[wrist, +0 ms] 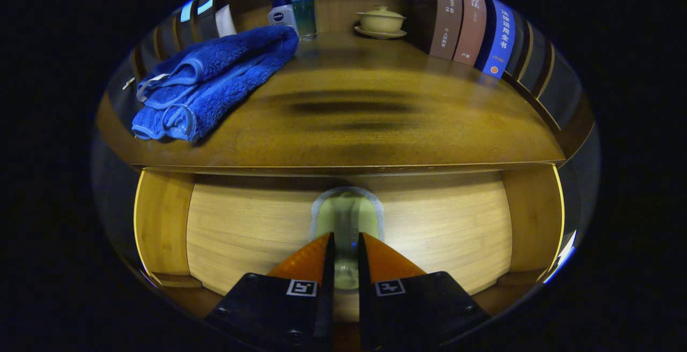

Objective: Pull open the drawer, take out the items inside it, and place them on the countertop above the cabinet.

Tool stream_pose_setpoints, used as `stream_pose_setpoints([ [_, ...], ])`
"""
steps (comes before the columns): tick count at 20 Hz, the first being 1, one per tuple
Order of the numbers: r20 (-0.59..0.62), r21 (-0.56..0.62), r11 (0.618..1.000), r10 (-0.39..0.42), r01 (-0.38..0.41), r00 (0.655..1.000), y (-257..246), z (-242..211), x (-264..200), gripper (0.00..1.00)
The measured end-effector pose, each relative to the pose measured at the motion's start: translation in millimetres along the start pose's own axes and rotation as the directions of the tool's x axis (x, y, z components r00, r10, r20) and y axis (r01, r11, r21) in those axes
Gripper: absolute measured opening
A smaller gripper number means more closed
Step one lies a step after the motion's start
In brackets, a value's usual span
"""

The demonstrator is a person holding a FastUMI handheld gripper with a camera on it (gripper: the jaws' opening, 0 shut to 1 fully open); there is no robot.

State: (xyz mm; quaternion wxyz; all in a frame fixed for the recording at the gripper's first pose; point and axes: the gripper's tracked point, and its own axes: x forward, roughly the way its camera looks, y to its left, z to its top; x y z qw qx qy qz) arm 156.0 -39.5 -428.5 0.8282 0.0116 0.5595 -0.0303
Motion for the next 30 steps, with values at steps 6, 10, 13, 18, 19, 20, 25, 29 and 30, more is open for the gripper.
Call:
stream_pose_setpoints([
  [6, 0.033, -0.002, 1.0, 0.019, -0.019, 0.999, 1, -5, -20, 0.24],
  [10, 0.15, -0.009, 1.0, 0.03, -0.029, 0.988, 3, 7, -70, 0.24],
  [13, 0.239, -0.031, 0.999, 0.049, -0.043, 0.97, 7, 19, -112, 0.24],
  [18, 0.372, -0.024, 0.997, 0.076, -0.072, 0.925, 10, 71, -152, 0.24],
  [19, 0.379, -0.019, 0.997, 0.079, -0.078, 0.922, 9, 83, -153, 0.24],
  [20, 0.389, -0.01, 0.997, 0.075, -0.077, 0.918, 7, 98, -151, 0.24],
  [25, 0.373, 0.016, 0.996, 0.076, -0.089, 0.925, 6, 157, -119, 0.24],
  [29, 0.355, 0.017, 0.998, 0.051, -0.061, 0.933, 3, 189, -89, 0.24],
  [30, 0.348, 0.021, 0.998, 0.055, -0.066, 0.936, 3, 194, -82, 0.24],
])
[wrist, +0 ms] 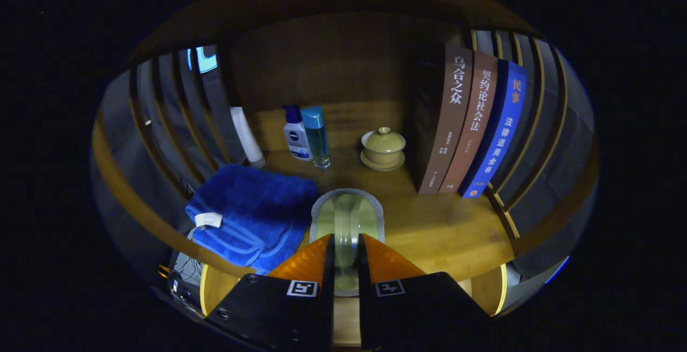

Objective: Pull open the drawer, take out the items inside it, and place them on the countertop above the cabinet.

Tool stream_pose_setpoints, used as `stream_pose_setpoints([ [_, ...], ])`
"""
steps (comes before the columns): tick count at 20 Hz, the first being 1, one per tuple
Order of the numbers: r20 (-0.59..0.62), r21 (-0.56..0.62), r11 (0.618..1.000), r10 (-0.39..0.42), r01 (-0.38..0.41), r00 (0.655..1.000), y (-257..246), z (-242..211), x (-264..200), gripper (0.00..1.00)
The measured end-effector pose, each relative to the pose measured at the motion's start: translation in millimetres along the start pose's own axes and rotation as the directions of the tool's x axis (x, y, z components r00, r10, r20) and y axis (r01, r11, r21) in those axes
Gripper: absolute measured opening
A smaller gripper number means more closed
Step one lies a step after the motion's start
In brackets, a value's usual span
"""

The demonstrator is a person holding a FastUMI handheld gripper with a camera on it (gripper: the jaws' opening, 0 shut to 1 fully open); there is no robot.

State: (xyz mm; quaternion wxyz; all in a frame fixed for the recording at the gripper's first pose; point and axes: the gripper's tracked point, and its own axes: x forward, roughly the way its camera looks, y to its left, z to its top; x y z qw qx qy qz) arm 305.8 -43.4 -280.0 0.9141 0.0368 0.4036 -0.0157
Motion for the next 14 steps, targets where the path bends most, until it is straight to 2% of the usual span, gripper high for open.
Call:
stream_pose_setpoints([
  [5, -0.055, 0.003, 1.0, 0.0, 0.0, 0.999, -4, -7, 30, 0.24],
  [6, -0.044, 0.008, 1.0, 0.005, -0.005, 0.999, -3, -6, 34, 0.27],
  [9, -0.022, 0.018, 1.0, 0.003, -0.003, 1.0, -4, -2, 30, 0.96],
  [11, -0.009, 0.027, 1.0, 0.01, -0.01, 1.0, -3, -1, 23, 0.94],
  [14, 0.053, 0.019, 1.0, 0.001, -0.002, 0.999, -6, 4, 3, 1.0],
])
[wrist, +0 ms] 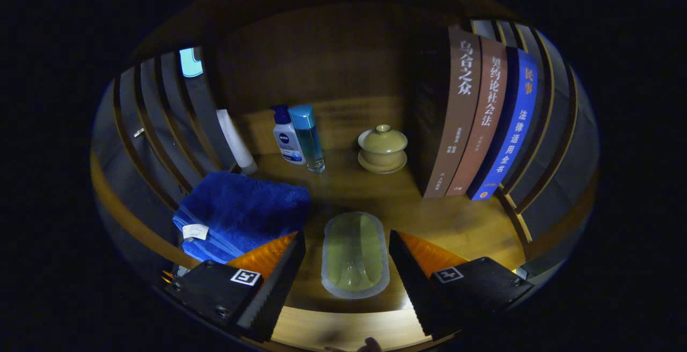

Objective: Pull open the drawer, take out the items inside it, and place them on the countertop above the cabinet.

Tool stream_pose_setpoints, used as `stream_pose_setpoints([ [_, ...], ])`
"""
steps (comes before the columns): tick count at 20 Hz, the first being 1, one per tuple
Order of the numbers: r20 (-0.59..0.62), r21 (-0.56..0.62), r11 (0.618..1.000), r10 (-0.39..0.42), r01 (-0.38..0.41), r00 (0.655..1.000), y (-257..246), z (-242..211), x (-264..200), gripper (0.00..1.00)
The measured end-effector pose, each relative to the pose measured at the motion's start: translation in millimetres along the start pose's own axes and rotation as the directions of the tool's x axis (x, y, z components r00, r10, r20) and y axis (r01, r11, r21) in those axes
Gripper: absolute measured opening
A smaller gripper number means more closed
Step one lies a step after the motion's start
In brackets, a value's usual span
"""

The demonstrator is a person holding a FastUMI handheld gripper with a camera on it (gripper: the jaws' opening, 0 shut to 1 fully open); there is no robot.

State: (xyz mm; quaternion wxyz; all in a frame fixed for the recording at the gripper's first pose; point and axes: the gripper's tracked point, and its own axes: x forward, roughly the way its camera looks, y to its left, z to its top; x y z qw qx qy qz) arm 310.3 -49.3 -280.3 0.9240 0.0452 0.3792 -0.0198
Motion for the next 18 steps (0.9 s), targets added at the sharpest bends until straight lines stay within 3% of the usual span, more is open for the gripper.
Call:
stream_pose_setpoints([
  [7, 0.212, -0.031, 0.999, 0.025, -0.019, 0.977, 9, -21, -98, 1.0],
  [11, 0.343, -0.029, 0.998, 0.067, -0.061, 0.937, 22, -50, -168, 1.0],
  [15, 0.444, 0.005, 0.996, 0.077, -0.088, 0.893, 25, -94, -216, 1.0],
  [18, 0.481, 0.008, 0.998, 0.053, -0.064, 0.875, 19, -137, -235, 0.99],
])
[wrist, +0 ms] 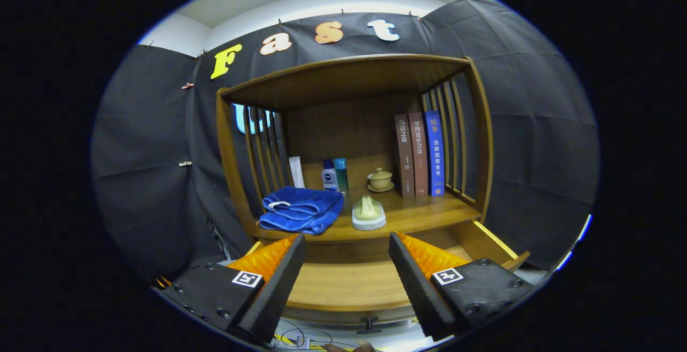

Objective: Pull open the drawer, take out the items inside it, and place them on the countertop above the cabinet.

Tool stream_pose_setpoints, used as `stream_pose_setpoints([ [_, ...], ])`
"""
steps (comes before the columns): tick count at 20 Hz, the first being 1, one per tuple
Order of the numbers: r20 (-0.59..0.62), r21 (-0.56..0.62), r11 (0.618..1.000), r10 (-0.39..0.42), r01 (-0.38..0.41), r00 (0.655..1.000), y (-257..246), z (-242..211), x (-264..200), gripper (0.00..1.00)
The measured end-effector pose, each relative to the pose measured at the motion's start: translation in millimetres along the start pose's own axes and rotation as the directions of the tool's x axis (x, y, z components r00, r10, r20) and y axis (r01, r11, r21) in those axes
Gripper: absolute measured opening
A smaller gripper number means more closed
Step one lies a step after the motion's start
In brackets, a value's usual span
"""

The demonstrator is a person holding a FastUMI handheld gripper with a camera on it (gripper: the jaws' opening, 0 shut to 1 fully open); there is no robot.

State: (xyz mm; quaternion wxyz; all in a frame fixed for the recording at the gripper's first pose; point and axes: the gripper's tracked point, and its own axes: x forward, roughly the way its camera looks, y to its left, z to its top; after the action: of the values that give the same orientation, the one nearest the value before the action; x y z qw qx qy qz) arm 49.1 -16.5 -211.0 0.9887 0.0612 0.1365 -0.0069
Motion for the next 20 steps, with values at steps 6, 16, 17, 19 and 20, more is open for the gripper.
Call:
stream_pose_setpoints([
  [6, -0.008, 0.026, 0.999, -0.036, 0.036, 0.999, -16, -72, -34, 0.99],
  [16, -0.048, -0.014, 0.998, -0.056, 0.056, 0.997, -29, -143, -12, 0.99],
  [17, -0.053, -0.01, 0.998, -0.058, 0.058, 0.997, -31, -146, -6, 0.99],
  [19, -0.068, -0.003, 0.998, -0.059, 0.059, 0.996, -31, -152, 2, 0.99],
  [20, -0.069, -0.005, 0.998, -0.058, 0.058, 0.996, -31, -153, 2, 0.99],
])
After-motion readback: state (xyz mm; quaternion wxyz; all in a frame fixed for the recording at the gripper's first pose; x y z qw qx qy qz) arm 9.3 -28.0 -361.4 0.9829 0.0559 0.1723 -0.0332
